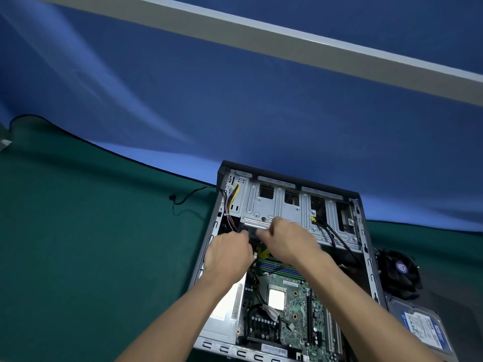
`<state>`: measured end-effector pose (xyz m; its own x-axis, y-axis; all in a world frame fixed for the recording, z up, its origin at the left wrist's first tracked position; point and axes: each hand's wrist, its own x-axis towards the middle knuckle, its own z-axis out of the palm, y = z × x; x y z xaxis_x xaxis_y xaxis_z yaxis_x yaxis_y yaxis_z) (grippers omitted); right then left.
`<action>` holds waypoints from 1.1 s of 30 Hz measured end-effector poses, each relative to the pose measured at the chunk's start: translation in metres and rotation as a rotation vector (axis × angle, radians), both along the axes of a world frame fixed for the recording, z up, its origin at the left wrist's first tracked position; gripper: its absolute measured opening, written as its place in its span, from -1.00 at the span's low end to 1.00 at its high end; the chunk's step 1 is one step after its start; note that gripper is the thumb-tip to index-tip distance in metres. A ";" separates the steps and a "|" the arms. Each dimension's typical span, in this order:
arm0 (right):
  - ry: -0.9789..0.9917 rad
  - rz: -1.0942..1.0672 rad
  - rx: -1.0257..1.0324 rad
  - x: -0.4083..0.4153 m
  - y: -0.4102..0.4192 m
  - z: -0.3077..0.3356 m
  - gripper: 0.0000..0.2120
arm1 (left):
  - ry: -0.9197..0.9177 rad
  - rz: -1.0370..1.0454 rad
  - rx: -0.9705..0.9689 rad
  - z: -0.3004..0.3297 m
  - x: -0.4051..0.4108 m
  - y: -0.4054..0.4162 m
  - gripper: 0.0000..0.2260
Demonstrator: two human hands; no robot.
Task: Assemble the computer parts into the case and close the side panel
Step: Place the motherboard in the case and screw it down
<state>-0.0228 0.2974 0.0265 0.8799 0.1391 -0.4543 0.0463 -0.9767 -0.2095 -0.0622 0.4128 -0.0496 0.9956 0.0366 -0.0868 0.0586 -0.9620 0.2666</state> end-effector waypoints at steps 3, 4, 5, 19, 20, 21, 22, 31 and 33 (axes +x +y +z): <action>0.073 0.082 0.063 -0.004 0.012 0.000 -0.73 | 0.010 0.001 0.009 0.000 0.001 0.001 -0.85; -0.006 0.089 0.013 -0.004 0.015 -0.004 -0.76 | 0.008 -0.001 0.013 0.000 0.000 0.001 -0.85; -0.103 0.090 -0.062 -0.005 0.017 -0.005 -0.76 | 0.007 0.000 0.013 0.000 0.000 0.001 -0.85; 0.012 -0.057 0.029 -0.006 0.007 0.001 -0.67 | 0.004 0.019 0.008 -0.002 -0.001 0.000 -0.85; 0.075 -0.051 0.083 -0.006 0.009 0.001 -0.69 | 0.009 0.021 0.000 -0.002 -0.001 0.000 -0.87; 0.082 -0.040 0.099 -0.006 0.010 0.000 -0.70 | 0.007 0.025 -0.005 -0.003 0.000 0.001 -0.87; 0.040 -0.051 0.077 -0.006 0.009 -0.002 -0.71 | 0.001 0.026 -0.004 -0.003 0.000 0.001 -0.86; 0.164 -0.021 0.087 0.000 0.017 0.004 -0.65 | 0.017 0.037 -0.013 -0.001 -0.002 0.000 -0.91; -0.016 0.054 -0.036 0.001 0.020 -0.001 -0.71 | 0.012 0.045 -0.005 0.000 -0.002 0.000 -0.91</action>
